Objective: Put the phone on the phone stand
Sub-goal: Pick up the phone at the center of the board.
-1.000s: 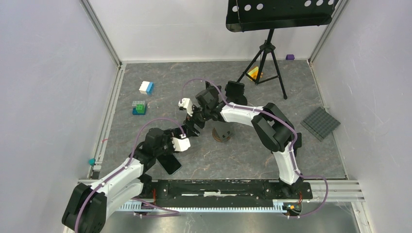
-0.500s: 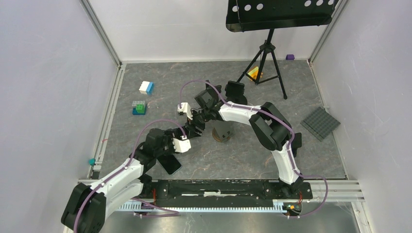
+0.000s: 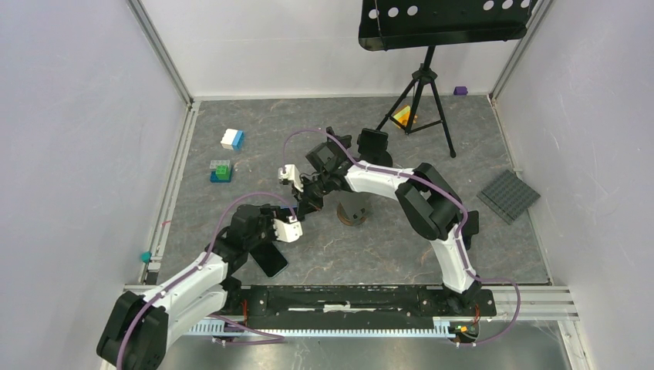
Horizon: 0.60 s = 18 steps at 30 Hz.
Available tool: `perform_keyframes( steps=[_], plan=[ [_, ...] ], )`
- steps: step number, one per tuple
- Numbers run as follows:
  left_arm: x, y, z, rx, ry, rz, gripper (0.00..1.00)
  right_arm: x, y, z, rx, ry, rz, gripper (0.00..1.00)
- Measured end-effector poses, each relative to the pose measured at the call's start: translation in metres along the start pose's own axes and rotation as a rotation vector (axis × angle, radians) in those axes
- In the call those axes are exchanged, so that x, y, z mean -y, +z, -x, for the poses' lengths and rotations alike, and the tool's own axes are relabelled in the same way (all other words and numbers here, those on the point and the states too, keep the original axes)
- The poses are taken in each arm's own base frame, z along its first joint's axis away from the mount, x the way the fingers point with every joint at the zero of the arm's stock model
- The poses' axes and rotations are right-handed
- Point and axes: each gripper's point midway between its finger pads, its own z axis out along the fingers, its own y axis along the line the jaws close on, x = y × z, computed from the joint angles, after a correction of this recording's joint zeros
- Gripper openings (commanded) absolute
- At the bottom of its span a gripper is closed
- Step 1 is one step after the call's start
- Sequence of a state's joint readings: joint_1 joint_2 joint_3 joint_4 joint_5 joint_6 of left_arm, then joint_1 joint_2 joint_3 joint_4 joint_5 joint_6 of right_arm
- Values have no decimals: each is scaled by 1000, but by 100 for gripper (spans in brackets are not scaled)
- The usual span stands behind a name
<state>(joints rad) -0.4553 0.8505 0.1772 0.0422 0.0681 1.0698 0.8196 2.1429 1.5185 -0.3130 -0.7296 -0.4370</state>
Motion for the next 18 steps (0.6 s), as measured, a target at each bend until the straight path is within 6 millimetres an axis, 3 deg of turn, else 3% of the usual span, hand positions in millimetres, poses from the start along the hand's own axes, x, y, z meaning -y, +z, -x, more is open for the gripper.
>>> perform_keyframes(
  steps=[8,13,18],
  plan=[
    [-1,-4,0,-19,-6,-23,66,1,0,-1,0,-14,-14,0],
    [3,-14,6,-37,-75,-112,77,-4,-8,-5,-11,-18,-57,0],
    [-5,-32,26,-9,-167,-181,84,-6,-20,-8,-22,-11,-106,0]
  ],
)
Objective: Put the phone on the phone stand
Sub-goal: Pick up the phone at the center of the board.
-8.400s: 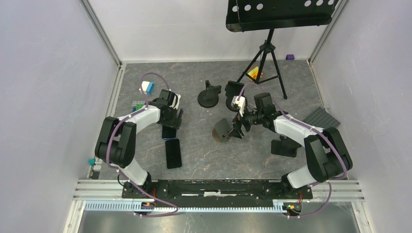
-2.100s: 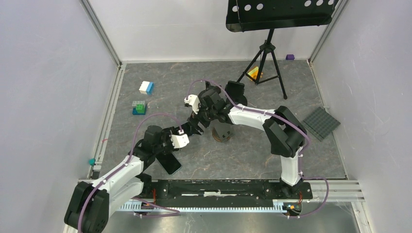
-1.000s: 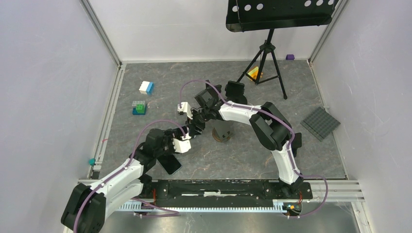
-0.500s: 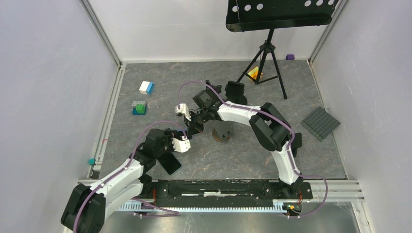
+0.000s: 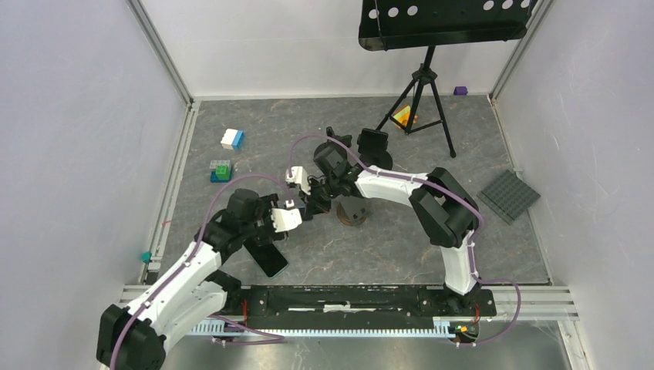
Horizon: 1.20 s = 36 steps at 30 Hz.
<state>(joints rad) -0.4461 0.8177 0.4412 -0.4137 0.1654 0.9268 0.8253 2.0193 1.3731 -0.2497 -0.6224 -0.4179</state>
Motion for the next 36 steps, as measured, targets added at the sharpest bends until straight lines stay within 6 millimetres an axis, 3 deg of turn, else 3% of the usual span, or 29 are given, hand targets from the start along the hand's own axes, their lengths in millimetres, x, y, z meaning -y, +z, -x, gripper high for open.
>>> perform_keyframes(
  steps=[5,10,18,26,30,36],
  plan=[
    [-5,-17,15,40,-76,-23,86,-3,-9,-3,-6,3,-16,0],
    [-8,-26,19,50,-148,-38,90,-14,-20,-7,-8,9,-19,0],
    [-39,-46,33,113,-306,-16,95,-25,-51,23,75,-5,-58,0],
    [-84,-79,77,251,-411,26,100,-22,-92,56,199,2,-116,0],
    [-101,-88,99,326,-511,11,100,-15,-118,52,243,47,-147,0],
    [-112,-85,131,467,-717,-54,100,-10,-159,35,324,132,-193,0]
  ],
)
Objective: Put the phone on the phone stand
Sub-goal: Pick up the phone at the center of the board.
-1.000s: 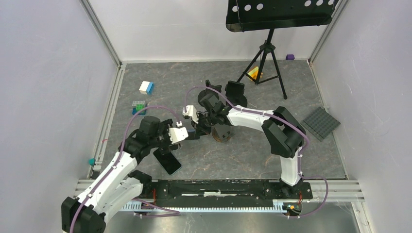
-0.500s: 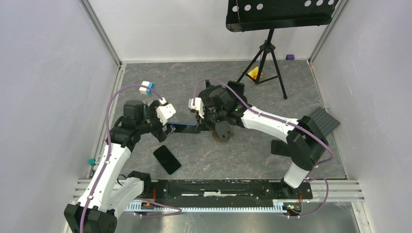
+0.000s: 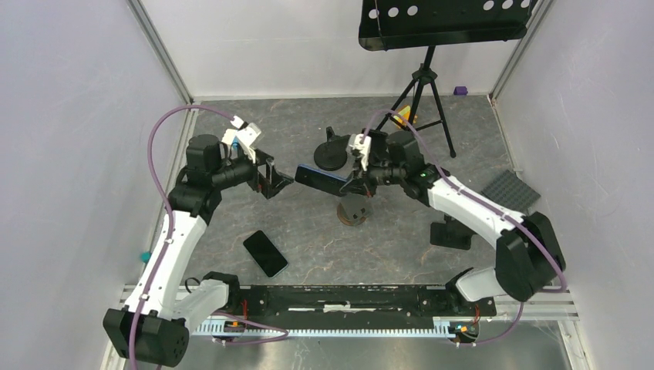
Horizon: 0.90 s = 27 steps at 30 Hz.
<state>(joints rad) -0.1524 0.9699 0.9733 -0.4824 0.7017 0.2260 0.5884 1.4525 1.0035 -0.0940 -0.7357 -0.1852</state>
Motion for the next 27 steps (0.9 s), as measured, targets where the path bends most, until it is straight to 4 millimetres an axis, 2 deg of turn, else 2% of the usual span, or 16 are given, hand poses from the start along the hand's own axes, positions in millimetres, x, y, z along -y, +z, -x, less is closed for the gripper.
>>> perform_keyframes(
  steps=[3,6,11,17,22,27],
  plan=[
    [5,9,15,89,-84,-43,100,1,-18,1,49,32,-24,0],
    [11,19,21,159,-169,-102,100,-6,-30,11,109,42,-33,0],
    [14,34,30,247,-286,-184,100,-18,-44,44,235,50,-19,0],
    [23,30,58,423,-310,-278,100,-12,-58,76,374,120,-14,0],
    [34,30,81,511,-279,-362,99,-8,-65,78,452,227,15,0],
    [55,45,82,513,-285,-453,95,-12,-65,81,489,281,58,0]
  ],
)
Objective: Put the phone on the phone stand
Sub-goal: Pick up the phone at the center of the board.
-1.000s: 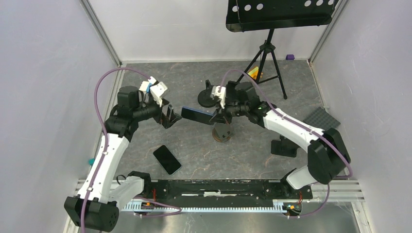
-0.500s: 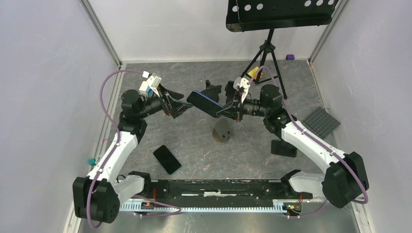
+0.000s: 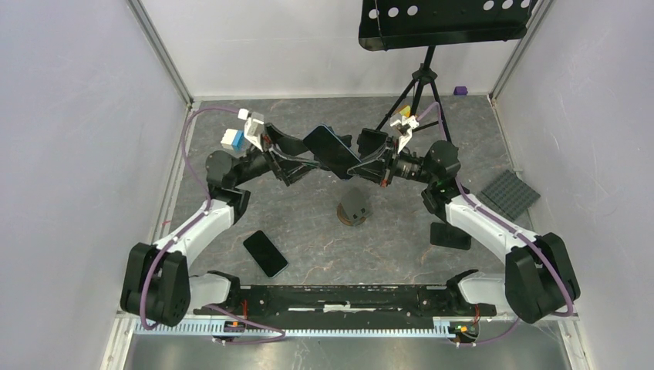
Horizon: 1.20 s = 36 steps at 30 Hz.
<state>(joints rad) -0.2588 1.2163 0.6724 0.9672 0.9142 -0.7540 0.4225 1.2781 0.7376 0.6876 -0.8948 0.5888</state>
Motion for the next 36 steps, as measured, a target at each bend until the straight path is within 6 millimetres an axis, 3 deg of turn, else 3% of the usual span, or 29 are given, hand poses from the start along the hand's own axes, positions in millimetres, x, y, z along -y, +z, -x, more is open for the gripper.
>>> perform_keyframes(
  steps=[4,8,13,18,21,24,26,31,33,36],
  plan=[
    [8,13,-10,-10,-23,-44,89,-9,0,4,18,10,37,0],
    [15,20,-4,6,-8,-74,79,-13,-1,5,32,10,54,0],
    [20,29,8,32,-3,-113,49,-12,-1,0,33,30,69,0],
    [14,34,3,30,-48,-125,23,-12,0,-3,27,45,77,0],
    [14,36,0,24,-76,-128,2,-13,0,-3,28,41,81,0],
    [20,37,2,18,-91,-149,2,-12,-1,-4,26,34,86,14],
    [21,38,2,6,-100,-152,2,-12,-2,-4,26,18,88,35],
    [18,39,-6,-32,-151,-121,2,-2,-2,-12,2,-18,53,73],
    [17,38,-10,-49,-171,-106,2,3,-4,-19,-21,-39,32,80],
    [16,37,-14,-67,-180,-86,2,11,-10,-25,-52,-75,-10,83]
  ],
)
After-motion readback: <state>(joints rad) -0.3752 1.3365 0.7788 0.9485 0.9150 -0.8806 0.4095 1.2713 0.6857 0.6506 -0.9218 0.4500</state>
